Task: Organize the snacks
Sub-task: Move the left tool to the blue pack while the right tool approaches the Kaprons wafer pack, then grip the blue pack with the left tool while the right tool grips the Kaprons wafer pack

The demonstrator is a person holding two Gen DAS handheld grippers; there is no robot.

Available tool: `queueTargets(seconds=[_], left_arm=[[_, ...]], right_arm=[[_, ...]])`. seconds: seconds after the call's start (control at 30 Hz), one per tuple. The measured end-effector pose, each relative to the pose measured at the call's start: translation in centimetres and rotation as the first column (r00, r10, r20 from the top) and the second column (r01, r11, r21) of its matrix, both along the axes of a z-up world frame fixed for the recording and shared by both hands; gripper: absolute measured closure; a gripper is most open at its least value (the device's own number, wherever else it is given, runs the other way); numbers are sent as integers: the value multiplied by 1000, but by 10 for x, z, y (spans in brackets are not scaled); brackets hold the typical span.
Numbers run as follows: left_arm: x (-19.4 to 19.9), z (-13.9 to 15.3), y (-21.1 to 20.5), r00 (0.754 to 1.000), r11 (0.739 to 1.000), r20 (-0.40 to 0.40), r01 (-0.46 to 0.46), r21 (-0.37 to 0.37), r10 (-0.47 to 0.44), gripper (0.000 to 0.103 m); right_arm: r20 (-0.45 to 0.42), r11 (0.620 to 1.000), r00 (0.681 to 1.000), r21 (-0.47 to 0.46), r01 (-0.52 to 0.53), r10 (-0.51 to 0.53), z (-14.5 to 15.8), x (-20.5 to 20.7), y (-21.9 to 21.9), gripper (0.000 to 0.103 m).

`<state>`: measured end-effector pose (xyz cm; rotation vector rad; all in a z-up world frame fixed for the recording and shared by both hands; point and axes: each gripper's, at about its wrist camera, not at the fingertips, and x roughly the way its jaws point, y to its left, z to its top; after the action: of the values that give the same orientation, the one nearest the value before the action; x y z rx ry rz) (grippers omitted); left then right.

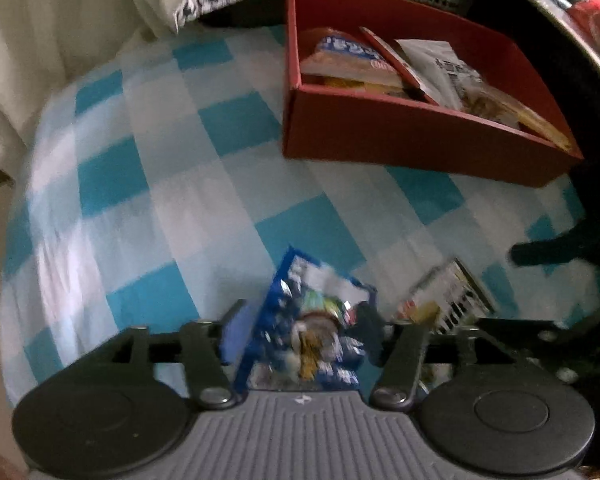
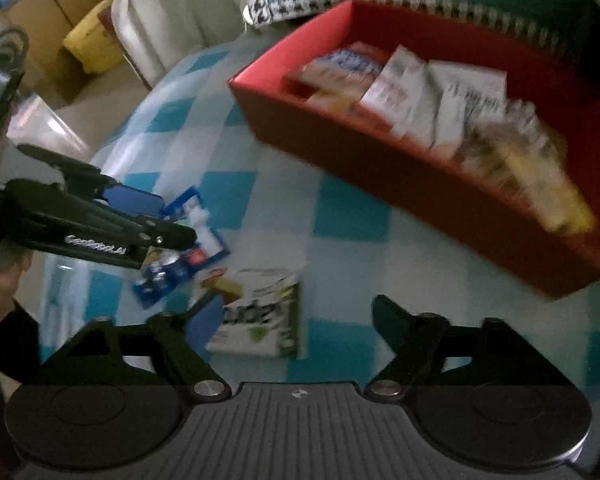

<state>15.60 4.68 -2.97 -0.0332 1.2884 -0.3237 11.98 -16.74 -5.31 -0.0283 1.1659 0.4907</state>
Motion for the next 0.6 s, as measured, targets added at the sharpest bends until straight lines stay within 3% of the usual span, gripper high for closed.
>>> queueTargets(seconds=[0.1,0.2,0.37,0.5,0.6], left_arm=[[-6,-3,6,1000,999,-20,-12,-44,11,35],[-11,-9,-3,999,999,-11,36,8,-36,35],[-24,-15,-21,991,985,49,118,123,-125,36],[-28,-13,-16,993,986,58,94,135,-102,39],[-30,-8,-5,998,990,54,36,138,-44,40]], right_arm=[[-70,995,995,60,75,-71,-9,-5,-3,15],[-145,988,983,95,123,-109,-19,-16,-2,15],[-132,996,988,18,86,-83,-18,-33,11,14],[-43,993,995,-84,88,-92,-9,-36,14,14],[62,988,998,-152,17,-8,5,-39,25,13]])
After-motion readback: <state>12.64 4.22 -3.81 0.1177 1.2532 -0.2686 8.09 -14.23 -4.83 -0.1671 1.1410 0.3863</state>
